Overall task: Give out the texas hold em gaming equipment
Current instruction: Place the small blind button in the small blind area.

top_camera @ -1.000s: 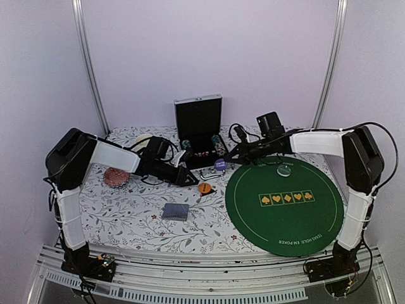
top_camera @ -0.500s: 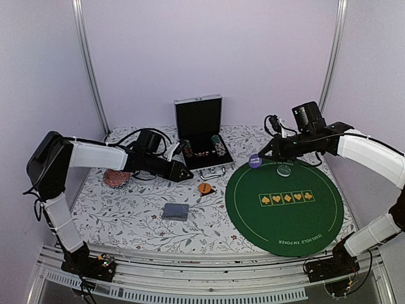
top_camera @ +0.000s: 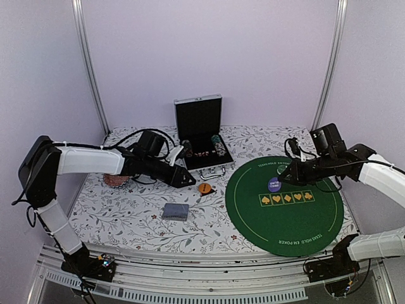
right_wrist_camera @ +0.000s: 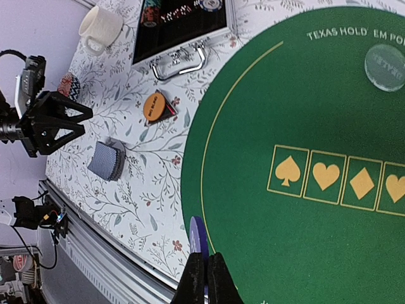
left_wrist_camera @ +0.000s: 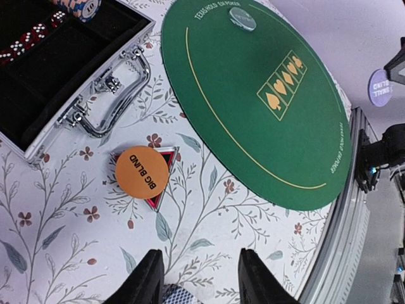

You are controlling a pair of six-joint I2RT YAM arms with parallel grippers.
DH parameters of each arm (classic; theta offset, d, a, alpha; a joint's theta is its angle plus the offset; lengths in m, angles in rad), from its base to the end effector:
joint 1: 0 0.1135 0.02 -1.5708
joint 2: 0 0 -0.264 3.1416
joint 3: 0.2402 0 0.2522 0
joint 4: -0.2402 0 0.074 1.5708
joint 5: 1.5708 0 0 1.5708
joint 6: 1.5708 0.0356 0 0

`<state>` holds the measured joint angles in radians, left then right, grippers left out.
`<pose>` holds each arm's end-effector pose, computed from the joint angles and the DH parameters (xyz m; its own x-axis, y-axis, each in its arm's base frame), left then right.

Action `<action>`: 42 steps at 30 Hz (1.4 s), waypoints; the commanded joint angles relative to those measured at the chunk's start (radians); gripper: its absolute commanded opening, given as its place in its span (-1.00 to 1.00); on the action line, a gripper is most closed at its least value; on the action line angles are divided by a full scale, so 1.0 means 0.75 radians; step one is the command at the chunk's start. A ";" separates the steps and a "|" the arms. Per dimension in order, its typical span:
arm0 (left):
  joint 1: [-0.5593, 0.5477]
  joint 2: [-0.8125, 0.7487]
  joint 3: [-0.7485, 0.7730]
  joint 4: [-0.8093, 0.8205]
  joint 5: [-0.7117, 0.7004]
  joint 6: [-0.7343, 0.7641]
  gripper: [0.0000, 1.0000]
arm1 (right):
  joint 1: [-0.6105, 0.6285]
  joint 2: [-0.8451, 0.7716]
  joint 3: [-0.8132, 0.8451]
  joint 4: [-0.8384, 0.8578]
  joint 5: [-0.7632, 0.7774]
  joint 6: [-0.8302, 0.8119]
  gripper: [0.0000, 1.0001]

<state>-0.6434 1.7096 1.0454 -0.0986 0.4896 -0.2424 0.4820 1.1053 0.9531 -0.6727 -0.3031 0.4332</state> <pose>0.2801 -0.2309 0.1984 -0.7290 0.2819 -0.6238 0.6453 0.5869 -0.4890 0.1953 0.1142 0.2923 -0.8517 0.0066 -0.5239 -0.2913 0.8253 0.4839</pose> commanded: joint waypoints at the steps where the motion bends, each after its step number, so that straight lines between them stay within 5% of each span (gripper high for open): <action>1: -0.048 -0.056 -0.031 -0.040 -0.042 0.004 -0.17 | -0.002 -0.044 -0.118 0.115 -0.094 0.055 -0.96; 19: -0.067 0.161 0.174 -0.131 -0.120 0.028 -0.07 | -0.030 0.271 -0.115 0.320 -0.290 0.009 -0.96; 32: -0.140 0.295 0.280 -0.177 -0.229 0.005 0.51 | -0.045 0.399 -0.171 0.481 -0.369 0.055 -0.96; 42: -0.163 0.328 0.333 -0.257 -0.361 0.091 0.65 | -0.047 0.584 -0.257 0.754 -0.538 0.113 -0.96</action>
<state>-0.7540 1.9381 1.2678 -0.2607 0.2657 -0.2077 0.4503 1.4956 0.8001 -0.2443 -0.6289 0.4866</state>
